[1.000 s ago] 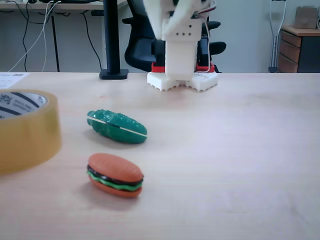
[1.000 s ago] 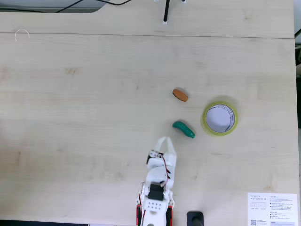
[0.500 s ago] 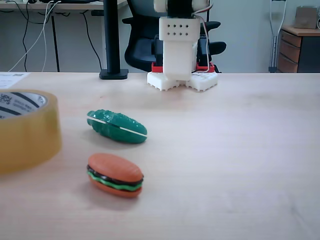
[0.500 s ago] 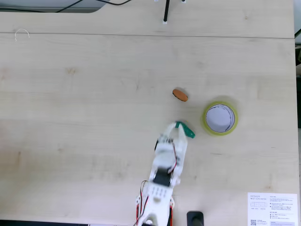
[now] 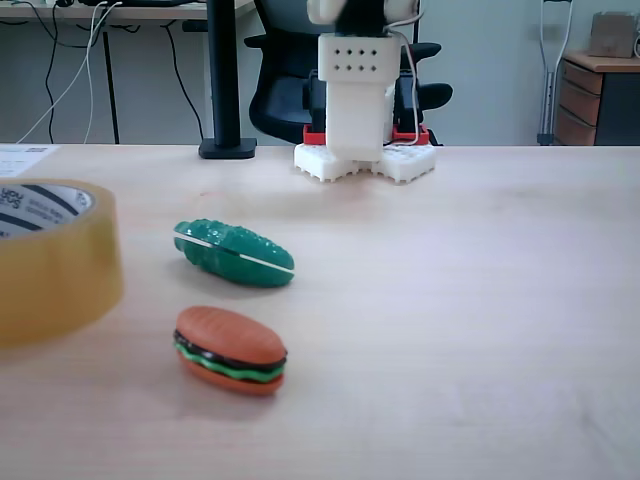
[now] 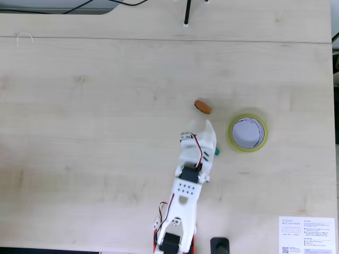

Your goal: Grasp a cucumber and put it in the hole.

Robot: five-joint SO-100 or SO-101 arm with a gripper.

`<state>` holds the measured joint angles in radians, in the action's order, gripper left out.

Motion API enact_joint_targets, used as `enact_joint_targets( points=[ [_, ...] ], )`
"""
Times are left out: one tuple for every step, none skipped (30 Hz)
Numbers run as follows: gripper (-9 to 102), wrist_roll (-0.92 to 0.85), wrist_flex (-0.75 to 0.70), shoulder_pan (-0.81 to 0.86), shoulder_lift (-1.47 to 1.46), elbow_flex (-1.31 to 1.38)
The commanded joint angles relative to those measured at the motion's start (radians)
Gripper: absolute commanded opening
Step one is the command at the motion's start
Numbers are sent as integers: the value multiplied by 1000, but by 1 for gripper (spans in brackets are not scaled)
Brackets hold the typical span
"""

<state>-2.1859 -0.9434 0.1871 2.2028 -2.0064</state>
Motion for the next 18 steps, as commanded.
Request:
enact_joint_targets(
  points=[
    [34,-221,35,6,-15,29],
    [36,-241,35,6,-23,8],
    [38,-245,35,8,-28,-20],
    [39,-259,35,8,-29,-51],
    [39,-282,35,9,-29,-80],
    [39,-304,35,9,-29,-104],
    [39,-347,35,9,-32,-130],
    [40,-393,37,11,-37,-153],
    [41,-431,37,12,-44,-170],
    [41,-469,37,14,-57,-184],
    [40,-500,37,15,-69,-192],
    [41,-523,37,15,-84,-193],
    [41,-534,37,15,-100,-193],
    [41,-551,38,15,-115,-193],
    [42,-561,40,15,-132,-193],
    [42,-565,46,15,-149,-193],
    [42,-568,55,17,-164,-193],
    [42,-578,71,20,-179,-193]
  ],
)
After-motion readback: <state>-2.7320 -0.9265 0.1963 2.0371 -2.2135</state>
